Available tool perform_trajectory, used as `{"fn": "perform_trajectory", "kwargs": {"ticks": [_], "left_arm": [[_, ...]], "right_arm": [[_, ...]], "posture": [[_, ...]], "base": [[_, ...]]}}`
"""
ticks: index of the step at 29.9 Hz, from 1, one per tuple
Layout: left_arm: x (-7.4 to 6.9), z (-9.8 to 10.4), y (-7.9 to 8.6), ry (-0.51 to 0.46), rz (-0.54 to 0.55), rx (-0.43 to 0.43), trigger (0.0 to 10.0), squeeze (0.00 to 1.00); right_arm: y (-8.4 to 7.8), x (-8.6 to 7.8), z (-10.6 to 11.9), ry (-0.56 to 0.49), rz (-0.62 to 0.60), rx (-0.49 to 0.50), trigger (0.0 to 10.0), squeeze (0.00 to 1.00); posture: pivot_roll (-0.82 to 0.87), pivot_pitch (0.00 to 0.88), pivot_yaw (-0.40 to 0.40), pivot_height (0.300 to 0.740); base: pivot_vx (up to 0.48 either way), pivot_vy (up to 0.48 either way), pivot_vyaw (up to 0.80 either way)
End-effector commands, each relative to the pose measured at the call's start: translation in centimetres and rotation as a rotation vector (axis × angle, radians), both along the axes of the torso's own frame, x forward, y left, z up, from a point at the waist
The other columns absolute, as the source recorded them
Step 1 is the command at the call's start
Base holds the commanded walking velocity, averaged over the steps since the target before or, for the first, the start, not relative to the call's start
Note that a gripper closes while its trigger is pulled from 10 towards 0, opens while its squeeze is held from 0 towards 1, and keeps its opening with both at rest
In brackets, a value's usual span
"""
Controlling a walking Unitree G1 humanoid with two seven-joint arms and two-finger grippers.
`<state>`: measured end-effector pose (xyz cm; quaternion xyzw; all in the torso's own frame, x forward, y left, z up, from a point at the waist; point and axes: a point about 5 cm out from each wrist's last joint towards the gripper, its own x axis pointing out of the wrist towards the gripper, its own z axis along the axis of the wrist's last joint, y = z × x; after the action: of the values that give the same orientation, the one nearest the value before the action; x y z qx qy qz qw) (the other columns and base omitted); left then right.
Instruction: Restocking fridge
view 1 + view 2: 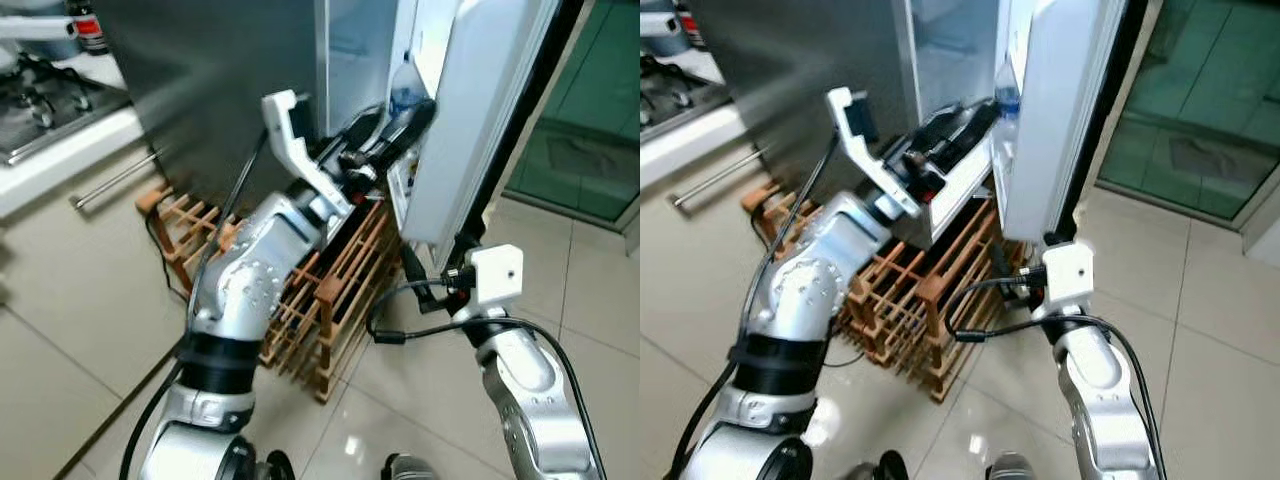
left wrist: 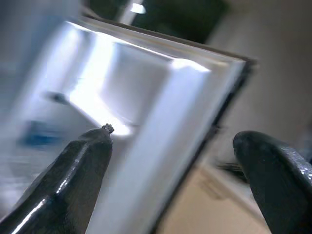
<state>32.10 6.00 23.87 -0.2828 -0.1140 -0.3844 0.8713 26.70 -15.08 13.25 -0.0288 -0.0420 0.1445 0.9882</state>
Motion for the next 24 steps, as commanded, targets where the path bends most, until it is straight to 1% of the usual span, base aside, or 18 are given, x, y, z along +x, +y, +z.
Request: {"fn": "perform_trajectory", "kwargs": {"ticks": [1, 3, 4, 6, 7, 10, 12, 13, 15, 18, 22, 24], "left_arm": [[0.8, -1.2, 1.5, -0.029, 0.235, 0.164, 10.0, 0.0], [1.8, -3.0, 3.3, 0.035, 0.413, 0.264, 10.0, 0.0], [2.0, -3.8, 4.4, 0.051, 0.501, 0.324, 10.0, 0.0], [2.3, -4.9, 6.2, 0.077, 0.623, 0.401, 10.0, 0.0], [2.3, -6.2, 8.0, 0.136, 0.723, 0.45, 10.0, 0.0], [2.0, -7.1, 9.1, 0.166, 0.788, 0.495, 10.0, 0.0], [1.8, -7.6, 9.4, 0.174, 0.821, 0.521, 10.0, 0.0], [1.8, -8.1, 9.7, 0.182, 0.865, 0.548, 10.0, 0.0], [1.8, -8.1, 9.7, 0.182, 0.865, 0.548, 10.0, 0.0], [1.9, -8.3, 10.1, 0.182, 0.922, 0.562, 10.0, 0.0], [1.7, -8.4, 10.4, 0.186, 0.932, 0.571, 10.0, 0.0], [1.4, -8.5, 10.7, 0.186, 0.945, 0.593, 10.0, 0.0]], "right_arm": [[-0.1, 1.0, 0.0, 0.0, -0.016, -0.009, 10.0, 0.15], [-0.7, 2.1, 0.3, -0.011, -0.061, -0.026, 10.0, 0.12], [-1.1, 2.6, 0.5, -0.014, -0.078, -0.037, 10.0, 0.12], [-1.4, 3.4, 0.8, -0.026, -0.092, -0.039, 10.0, 0.12], [-1.7, 4.3, 1.1, -0.036, -0.09, -0.053, 10.0, 0.12], [-2.2, 5.4, 1.0, -0.035, -0.103, -0.072, 10.0, 0.11], [-2.8, 6.3, 0.9, -0.027, -0.122, -0.081, 10.0, 0.11], [-3.4, 7.2, 1.0, -0.026, -0.143, -0.092, 10.0, 0.11], [-3.4, 7.2, 1.0, -0.026, -0.143, -0.092, 10.0, 0.11], [-3.9, 8.5, 1.3, -0.027, -0.165, -0.091, 10.0, 0.11], [-3.9, 9.5, 1.5, -0.026, -0.164, -0.098, 10.0, 0.11], [-4.1, 10.2, 1.7, -0.022, -0.176, -0.103, 10.0, 0.11]], "posture": [[-0.21, 0.042, 0.06, 0.735], [-0.2, 0.039, 0.056, 0.735], [-0.2, 0.039, 0.056, 0.735], [-0.2, 0.037, 0.054, 0.735], [-0.19, 0.034, 0.052, 0.735], [-0.18, 0.033, 0.053, 0.735], [-0.18, 0.034, 0.053, 0.735], [-0.17, 0.034, 0.054, 0.735], [-0.17, 0.034, 0.054, 0.735], [-0.16, 0.038, 0.055, 0.735], [-0.13, 0.056, 0.056, 0.735], [-0.12, 0.064, 0.056, 0.735]], "base": [[0.0, 0.0, 0.0], [0.0, 0.0, 0.0], [0.0, 0.0, 0.0], [0.0, 0.0, 0.0], [0.0, 0.0, 0.0], [0.0, 0.0, 0.0], [0.0, 0.0, 0.0], [0.0, 0.0, 0.0], [0.0, 0.0, 0.0], [0.0, 0.0, 0.0], [0.0, 0.0, 0.0], [0.0, 0.0, 0.0]]}}
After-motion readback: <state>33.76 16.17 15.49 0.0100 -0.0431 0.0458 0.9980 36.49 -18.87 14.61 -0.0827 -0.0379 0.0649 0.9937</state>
